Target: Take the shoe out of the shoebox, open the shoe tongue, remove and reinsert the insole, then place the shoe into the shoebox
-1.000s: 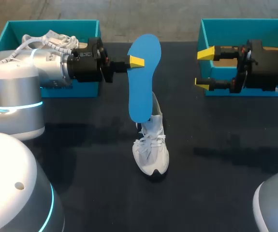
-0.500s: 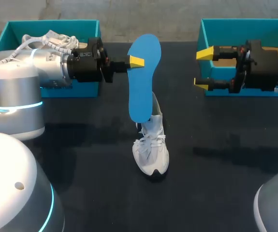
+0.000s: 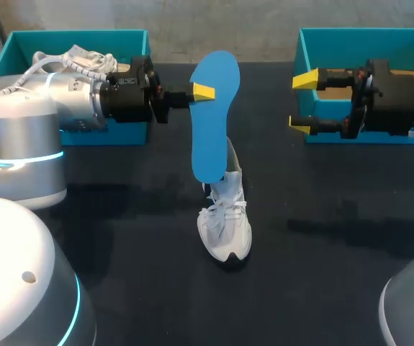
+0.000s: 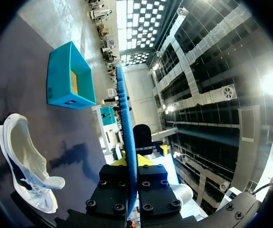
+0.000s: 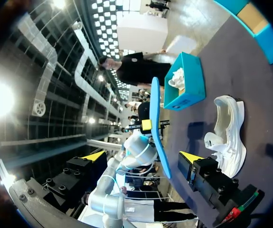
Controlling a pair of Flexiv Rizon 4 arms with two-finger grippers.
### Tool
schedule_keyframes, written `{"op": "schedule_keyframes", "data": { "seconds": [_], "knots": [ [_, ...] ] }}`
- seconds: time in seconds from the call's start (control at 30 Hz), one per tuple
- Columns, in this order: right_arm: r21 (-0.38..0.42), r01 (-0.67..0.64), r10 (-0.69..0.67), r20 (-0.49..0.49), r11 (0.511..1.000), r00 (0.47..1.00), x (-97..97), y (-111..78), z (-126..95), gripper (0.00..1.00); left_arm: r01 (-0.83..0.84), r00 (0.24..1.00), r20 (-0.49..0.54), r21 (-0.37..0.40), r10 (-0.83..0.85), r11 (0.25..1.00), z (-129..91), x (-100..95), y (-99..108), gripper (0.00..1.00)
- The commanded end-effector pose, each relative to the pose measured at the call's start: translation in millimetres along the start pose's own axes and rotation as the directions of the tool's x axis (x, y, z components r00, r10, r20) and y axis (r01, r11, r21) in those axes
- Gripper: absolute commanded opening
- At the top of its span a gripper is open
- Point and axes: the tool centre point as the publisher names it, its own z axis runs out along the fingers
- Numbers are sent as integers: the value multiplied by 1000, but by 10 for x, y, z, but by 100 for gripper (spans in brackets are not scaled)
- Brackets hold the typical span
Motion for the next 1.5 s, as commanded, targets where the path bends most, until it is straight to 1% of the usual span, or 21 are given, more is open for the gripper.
{"op": "schedule_keyframes", "data": {
  "seconds": [0.03,0.13,0.2,0.27,0.4,0.47,0.57,0.6,0.63,0.67,0.7,0.73,0.8,0.83,0.87,0.9,0.93,0.97,1.0,1.03,1.5],
  "knots": [
    [-1,-2,2,2,1000,1000,2,6,25,100,0,1000,2,1,0,1000,3,0,6,0],
    [-1,-2,2,2,1000,1000,2,6,25,100,0,1000,2,1,0,1000,3,0,6,0],
    [-1,-2,2,2,1000,1000,2,6,25,100,-57,998,-28,10,57,998,-2,27,-6,0],
    [-1,-2,2,2,1000,1000,2,6,25,100,-172,983,-62,21,173,985,-14,66,-30,0],
    [-1,-2,2,2,1000,1000,2,6,25,100,-365,927,-82,35,367,930,-50,82,-86,0],
    [-1,-2,2,2,1000,1000,2,6,25,100,-434,895,-98,38,435,900,-63,85,-109,0],
    [-1,-2,2,2,1000,1000,2,6,25,100,-580,811,-86,5,579,814,-71,81,-136,0],
    [-1,-2,2,2,1000,1000,2,6,25,100,-604,792,-99,9,602,797,-70,89,-136,0],
    [-1,-2,2,2,1000,1000,2,6,25,100,-604,792,-99,9,602,797,-70,89,-136,0],
    [-1,-2,2,2,1000,1000,2,6,25,100,-715,697,-93,-16,711,698,-68,102,-136,0],
    [-1,-2,2,2,1000,1000,2,6,25,100,-767,640,-95,-25,763,641,-66,99,-135,0],
    [-1,-2,2,2,1000,1000,2,6,25,100,-781,622,-97,-24,777,623,-66,100,-134,0],
    [-1,-2,2,2,1000,1000,2,6,25,100,-869,492,-104,-3,865,494,-64,111,-130,0],
    [-1,-2,2,2,1000,1000,2,6,25,100,-874,483,-104,-5,869,485,-63,112,-129,0],
    [-1,-2,2,2,1000,1000,2,6,25,100,-915,399,-98,18,912,403,-63,120,-120,0],
    [-1,-2,2,2,1000,1000,2,6,25,100,-937,343,-108,27,933,348,-62,128,-120,0],
    [-1,-2,2,2,1000,1000,2,6,25,100,-945,324,-105,19,940,327,-62,134,-119,0],
    [-1,-2,2,2,1000,1000,2,6,25,100,-983,182,-91,21,979,184,-65,140,-109,0],
    [-1,-2,2,2,1000,1000,2,6,25,100,-991,134,-83,12,988,135,-67,145,-107,0],
    [-1,-2,2,2,1000,1000,2,6,25,100,-993,114,-80,15,990,115,-68,146,-106,0],
    [-1,-2,2,2,1000,1000,2,6,25,100,-993,114,-80,15,990,115,-68,146,-106,0]
  ]
}}
